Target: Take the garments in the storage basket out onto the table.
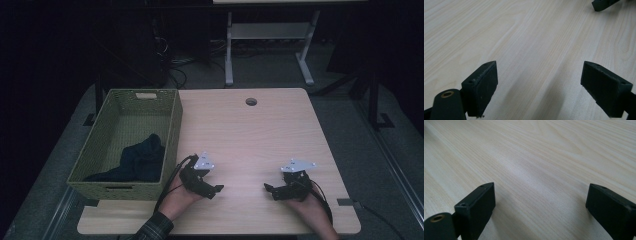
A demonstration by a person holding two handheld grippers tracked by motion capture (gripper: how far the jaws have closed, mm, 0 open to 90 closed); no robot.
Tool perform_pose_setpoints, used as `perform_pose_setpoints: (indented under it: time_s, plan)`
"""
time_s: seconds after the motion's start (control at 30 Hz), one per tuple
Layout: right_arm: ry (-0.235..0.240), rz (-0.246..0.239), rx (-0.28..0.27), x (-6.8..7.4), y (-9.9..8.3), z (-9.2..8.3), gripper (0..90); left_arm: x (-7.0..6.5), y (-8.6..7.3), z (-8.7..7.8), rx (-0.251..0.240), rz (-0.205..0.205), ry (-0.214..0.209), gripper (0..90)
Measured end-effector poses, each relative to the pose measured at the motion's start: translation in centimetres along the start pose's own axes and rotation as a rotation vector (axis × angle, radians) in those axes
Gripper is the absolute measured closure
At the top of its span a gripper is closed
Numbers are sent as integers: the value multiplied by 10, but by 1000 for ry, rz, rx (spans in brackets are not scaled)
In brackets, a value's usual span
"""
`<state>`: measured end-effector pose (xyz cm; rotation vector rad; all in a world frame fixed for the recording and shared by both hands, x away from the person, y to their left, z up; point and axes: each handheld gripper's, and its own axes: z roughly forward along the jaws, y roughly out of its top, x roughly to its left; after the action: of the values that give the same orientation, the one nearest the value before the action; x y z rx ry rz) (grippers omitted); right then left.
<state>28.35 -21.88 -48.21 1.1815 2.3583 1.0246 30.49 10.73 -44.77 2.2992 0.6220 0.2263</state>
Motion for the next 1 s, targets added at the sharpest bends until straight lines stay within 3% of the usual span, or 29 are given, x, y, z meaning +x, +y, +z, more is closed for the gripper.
perform_pose_setpoints:
  time_s: [0.37,1.0]
  plan:
    - [0,-1,-1,0,0,0,85,1,4,-3,0,-12,-3,138]
    - [0,0,0,0,0,0,85,0,13,-9,42,-12,3,138]
